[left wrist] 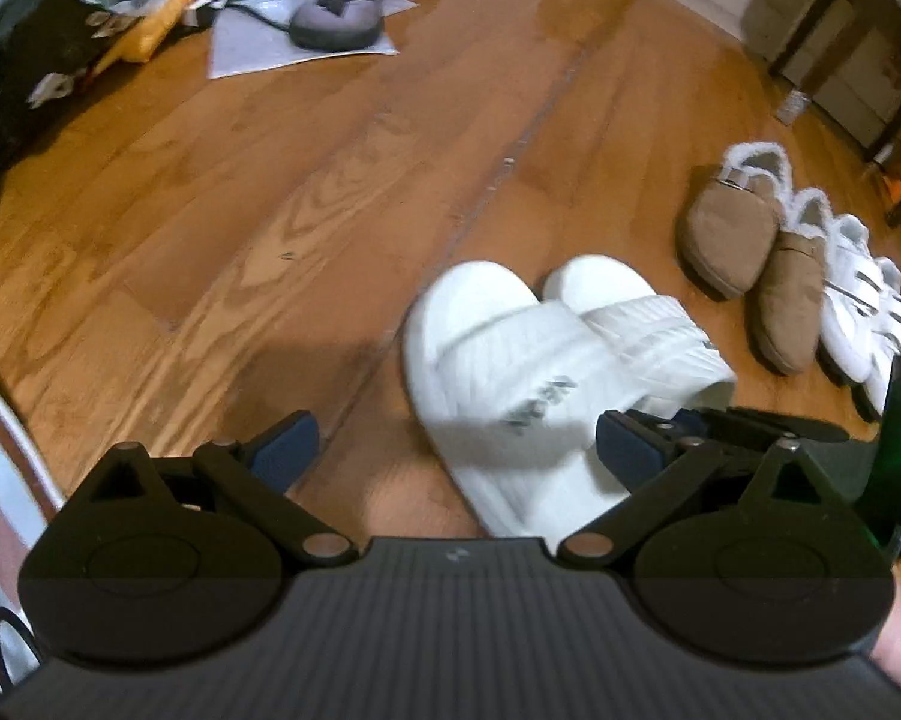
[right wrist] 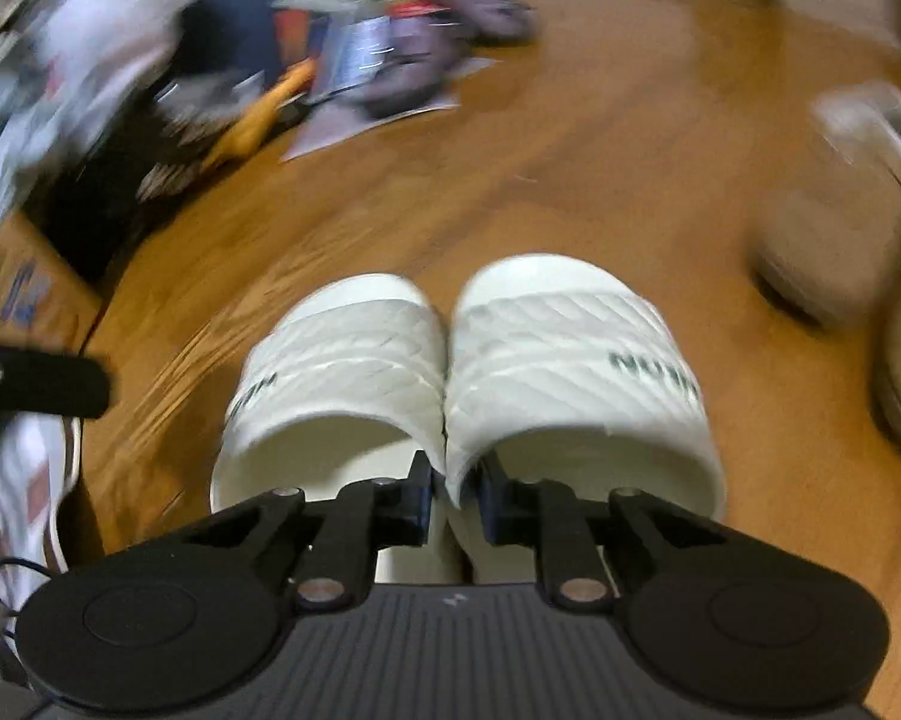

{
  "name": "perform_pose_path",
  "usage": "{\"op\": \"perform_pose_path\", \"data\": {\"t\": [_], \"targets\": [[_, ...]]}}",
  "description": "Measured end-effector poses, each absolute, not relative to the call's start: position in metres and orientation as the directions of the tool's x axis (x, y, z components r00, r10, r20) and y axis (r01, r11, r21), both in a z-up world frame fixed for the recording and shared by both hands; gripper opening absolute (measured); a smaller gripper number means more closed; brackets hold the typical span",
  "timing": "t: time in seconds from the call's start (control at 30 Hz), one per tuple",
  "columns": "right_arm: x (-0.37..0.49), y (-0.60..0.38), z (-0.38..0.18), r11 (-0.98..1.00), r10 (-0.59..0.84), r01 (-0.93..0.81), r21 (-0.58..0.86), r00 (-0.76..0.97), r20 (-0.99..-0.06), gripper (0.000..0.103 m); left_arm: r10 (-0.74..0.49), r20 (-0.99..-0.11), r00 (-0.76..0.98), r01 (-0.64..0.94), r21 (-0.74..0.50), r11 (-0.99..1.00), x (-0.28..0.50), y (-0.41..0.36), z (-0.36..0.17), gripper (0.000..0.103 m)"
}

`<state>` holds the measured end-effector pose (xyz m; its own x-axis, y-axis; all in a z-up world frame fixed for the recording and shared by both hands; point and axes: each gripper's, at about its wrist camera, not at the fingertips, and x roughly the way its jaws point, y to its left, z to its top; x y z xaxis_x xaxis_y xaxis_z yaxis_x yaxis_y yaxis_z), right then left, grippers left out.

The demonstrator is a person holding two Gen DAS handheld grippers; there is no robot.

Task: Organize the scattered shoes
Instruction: 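Move the right gripper onto the white NEON slides and close on them, then lift the NEON slides with the right gripper and carry toward the brown slippers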

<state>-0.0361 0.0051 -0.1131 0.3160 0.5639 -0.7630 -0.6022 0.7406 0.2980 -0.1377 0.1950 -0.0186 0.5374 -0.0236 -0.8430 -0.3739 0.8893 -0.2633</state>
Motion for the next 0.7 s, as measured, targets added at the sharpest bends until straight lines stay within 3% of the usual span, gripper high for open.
{"op": "perform_pose_path", "data": {"t": [0.17,0.27,0.43,0.5,0.53,0.57,0.63,0.67,0.7], "targets": [[-0.040,-0.040,-0.111,0.777,0.527,-0.576,0.254,0.375,-0.762,0.018,-0.136,-0.846,0.516,-0.275,-0.314,0.909,-0.115,0.166,-0.028,0.100],[-0.040,-0.053,-0.113,0.765,0.546,-0.587,0.264,0.374,-0.750,0.019,-0.160,-0.860,0.484,-0.311,-0.340,0.887,-0.097,0.154,-0.040,0.100],[-0.033,-0.039,-0.118,0.752,0.547,-0.617,0.230,0.391,-0.741,0.040,-0.185,-0.874,0.449,-0.305,-0.344,0.888,-0.085,0.143,-0.056,0.100],[-0.031,-0.028,-0.119,0.751,0.537,-0.631,0.193,0.414,-0.735,0.040,-0.158,-0.877,0.454,-0.316,-0.325,0.891,-0.086,0.143,-0.056,0.100],[-0.031,-0.024,-0.119,0.746,0.532,-0.645,0.168,0.424,-0.733,0.029,-0.156,-0.874,0.461,-0.321,-0.328,0.888,-0.087,0.144,-0.055,0.098],[-0.031,-0.019,-0.118,0.740,0.521,-0.658,0.139,0.431,-0.737,0.022,-0.154,-0.871,0.467,-0.326,-0.331,0.885,-0.087,0.146,-0.054,0.096],[-0.031,-0.016,-0.108,0.717,0.520,-0.683,0.139,0.392,-0.759,0.019,-0.140,-0.865,0.482,-0.320,-0.322,0.891,-0.089,0.147,-0.051,0.072],[-0.033,-0.019,-0.100,0.694,0.535,-0.705,0.145,0.372,-0.758,0.019,-0.143,-0.861,0.487,-0.305,-0.321,0.897,-0.090,0.147,-0.050,0.065],[-0.037,-0.019,-0.094,0.678,0.529,-0.726,0.116,0.372,-0.763,0.019,-0.157,-0.855,0.494,-0.281,-0.328,0.902,-0.089,0.147,-0.049,0.066]]}}
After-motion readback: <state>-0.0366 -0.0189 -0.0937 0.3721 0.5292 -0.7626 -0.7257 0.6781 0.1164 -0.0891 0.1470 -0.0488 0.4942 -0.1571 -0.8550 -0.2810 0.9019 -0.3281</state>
